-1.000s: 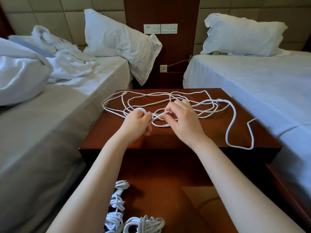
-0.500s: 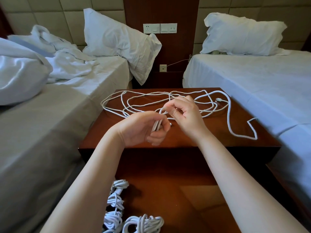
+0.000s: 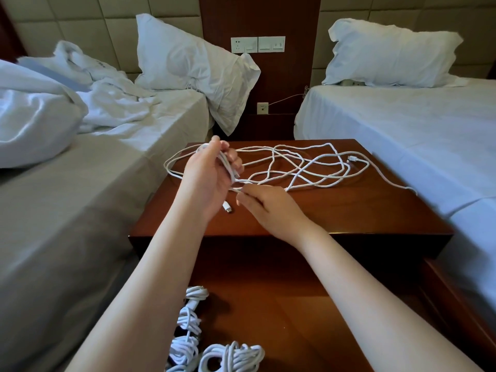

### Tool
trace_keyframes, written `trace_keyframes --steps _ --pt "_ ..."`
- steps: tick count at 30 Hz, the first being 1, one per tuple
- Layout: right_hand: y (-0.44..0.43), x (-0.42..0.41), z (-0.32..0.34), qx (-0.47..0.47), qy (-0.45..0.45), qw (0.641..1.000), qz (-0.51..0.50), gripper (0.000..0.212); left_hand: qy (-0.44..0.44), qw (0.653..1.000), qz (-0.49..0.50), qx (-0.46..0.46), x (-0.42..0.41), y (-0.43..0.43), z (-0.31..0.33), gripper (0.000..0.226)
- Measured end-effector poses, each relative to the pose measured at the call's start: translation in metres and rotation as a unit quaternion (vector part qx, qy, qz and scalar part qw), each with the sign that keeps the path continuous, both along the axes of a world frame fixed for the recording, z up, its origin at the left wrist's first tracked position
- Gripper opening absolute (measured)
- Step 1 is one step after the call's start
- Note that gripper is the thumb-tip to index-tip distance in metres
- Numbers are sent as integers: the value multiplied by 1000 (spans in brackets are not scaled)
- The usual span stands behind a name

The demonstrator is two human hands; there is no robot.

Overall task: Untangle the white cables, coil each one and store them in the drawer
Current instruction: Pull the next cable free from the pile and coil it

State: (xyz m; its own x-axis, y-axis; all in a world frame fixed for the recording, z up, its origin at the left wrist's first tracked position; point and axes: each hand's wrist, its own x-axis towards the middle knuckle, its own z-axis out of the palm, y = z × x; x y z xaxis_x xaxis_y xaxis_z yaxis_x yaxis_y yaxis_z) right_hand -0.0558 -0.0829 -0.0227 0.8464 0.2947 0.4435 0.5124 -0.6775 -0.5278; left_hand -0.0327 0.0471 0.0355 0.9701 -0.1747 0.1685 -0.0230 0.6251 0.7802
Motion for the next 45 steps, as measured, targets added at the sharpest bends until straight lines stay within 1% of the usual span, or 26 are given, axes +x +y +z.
trace_keyframes --steps 2,3,4,6,8,11,14,15,16,17,18,19,21,22,24,26,28,29,32,36,37,39,40,42,43,45 --pt "-9 2 0 -29 -2 998 -52 25 -14 995 100 17 5 5 0 31" --pt "-15 2 0 -25 -8 997 -69 28 -30 988 145 45 6 9 -2 32" --pt "-20 3 0 -8 -13 997 -78 30 -44 977 185 93 7 14 -4 33" --pt "-28 3 2 38 -21 996 -81 32 -59 944 243 213 9 22 -13 41" --pt "-29 3 6 59 -41 994 -84 28 -77 906 272 314 10 24 -22 53" --pt "-28 5 12 84 -77 990 -88 19 -115 845 254 456 8 15 -27 47" --pt "-28 6 19 120 -136 980 -84 14 -139 799 210 546 4 4 -26 42" --pt "-26 5 22 132 -145 977 -82 13 -145 789 192 565 2 1 -25 42" --pt "-25 4 26 143 -147 976 -79 12 -143 788 166 575 0 -1 -23 42" --pt "-24 3 29 153 -145 974 -77 11 -135 796 134 574 -2 -3 -22 42" --pt "-24 2 32 161 -143 974 -76 12 -123 812 97 563 -4 -4 -21 42" --pt "-24 1 34 167 -138 973 -77 14 -108 835 50 538 -6 -4 -21 42" --pt "-26 0 36 180 -128 972 -75 15 -66 891 -64 446 -10 -6 -20 48" --pt "-27 0 37 189 -123 972 -72 16 -46 907 -119 401 -12 -8 -19 53" --pt "-29 -1 39 210 -115 969 -67 16 -34 912 -210 352 -14 -10 -18 59" --pt "-32 0 39 221 -101 968 -66 15 -58 902 -276 328 -18 -10 -15 52" --pt "-33 0 37 225 -80 970 -54 15 -82 895 -310 311 -22 -9 -9 34" --pt "-32 0 36 230 -69 970 -42 17 -84 896 -325 292 -22 -8 -7 29" --pt "-24 -2 34 270 -38 962 20 23 -79 904 -369 200 -22 -5 -3 30" --pt "-23 -5 32 321 48 945 41 30 -115 904 -397 108 -18 0 2 28" --pt "-23 -6 31 319 77 944 44 31 -118 907 -398 76 -16 0 2 27" --pt "-22 -6 26 296 112 948 45 40 -105 922 -372 20 -15 -1 2 29" --pt "-21 -6 23 269 112 956 38 43 -96 933 -347 1 -14 -1 1 31" --pt "-15 -5 20 202 95 974 29 41 -83 956 -280 -16 -13 -2 1 29" --pt "-11 -4 18 171 88 981 30 38 -73 969 -235 -20 -13 -3 0 27" --pt "-2 -4 17 114 82 990 28 24 -36 991 -125 -41 -7 -2 -2 28"
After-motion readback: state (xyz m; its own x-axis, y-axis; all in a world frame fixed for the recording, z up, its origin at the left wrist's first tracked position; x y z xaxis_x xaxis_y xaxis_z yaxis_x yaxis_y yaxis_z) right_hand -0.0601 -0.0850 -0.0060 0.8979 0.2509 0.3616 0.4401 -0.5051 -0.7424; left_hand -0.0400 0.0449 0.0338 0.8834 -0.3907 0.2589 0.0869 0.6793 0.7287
